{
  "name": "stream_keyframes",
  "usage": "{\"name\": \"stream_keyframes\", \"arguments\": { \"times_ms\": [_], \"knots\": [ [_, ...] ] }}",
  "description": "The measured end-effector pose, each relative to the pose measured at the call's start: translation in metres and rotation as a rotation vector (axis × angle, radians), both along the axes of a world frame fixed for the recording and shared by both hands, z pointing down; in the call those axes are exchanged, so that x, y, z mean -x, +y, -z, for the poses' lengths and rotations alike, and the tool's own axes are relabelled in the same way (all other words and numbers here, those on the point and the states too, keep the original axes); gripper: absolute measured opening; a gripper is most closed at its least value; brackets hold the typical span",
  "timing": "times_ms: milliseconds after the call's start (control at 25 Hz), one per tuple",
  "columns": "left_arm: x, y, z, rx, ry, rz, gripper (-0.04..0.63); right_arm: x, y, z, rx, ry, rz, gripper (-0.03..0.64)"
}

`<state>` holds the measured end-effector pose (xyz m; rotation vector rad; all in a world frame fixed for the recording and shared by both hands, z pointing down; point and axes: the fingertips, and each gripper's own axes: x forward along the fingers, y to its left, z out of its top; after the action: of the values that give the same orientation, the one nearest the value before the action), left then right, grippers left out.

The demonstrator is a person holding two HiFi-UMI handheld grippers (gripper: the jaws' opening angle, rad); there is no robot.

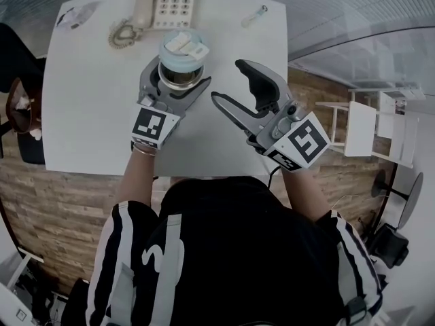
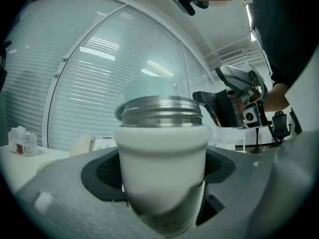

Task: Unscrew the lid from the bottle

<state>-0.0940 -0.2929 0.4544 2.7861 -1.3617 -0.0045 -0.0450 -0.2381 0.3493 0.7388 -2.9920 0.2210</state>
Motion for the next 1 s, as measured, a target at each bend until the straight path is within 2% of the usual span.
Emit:
{"name": "stream_keyframes", "arguments": {
  "times_ms": [240,360,480,800,1000],
  "knots": [
    [0.001,0.002,-0.001,0.008,0.042,-0.024,0.439,0.012,0.008,-0.008,0.014,0.0,-0.006,0.285],
    [0.002,0.006,0.004,0.027,0.025,-0.064,0.439,0.016,0.013,-0.013,0.017,0.01,-0.013,0.285],
    [0.006,0.011,0.01,0.009,0.036,-0.055,0.439,0.016,0.014,-0.011,0.012,0.005,-0.029,0.285],
    [0.035,0.044,0.014,0.001,-0.06,0.0,0.437,0.015,0.018,0.004,-0.023,-0.022,-0.07,0.285],
    [0.056,0.062,0.045,0.036,0.029,0.05,0.437,0.017,0.031,0.008,-0.055,0.006,-0.081,0.282]
  ]
}}
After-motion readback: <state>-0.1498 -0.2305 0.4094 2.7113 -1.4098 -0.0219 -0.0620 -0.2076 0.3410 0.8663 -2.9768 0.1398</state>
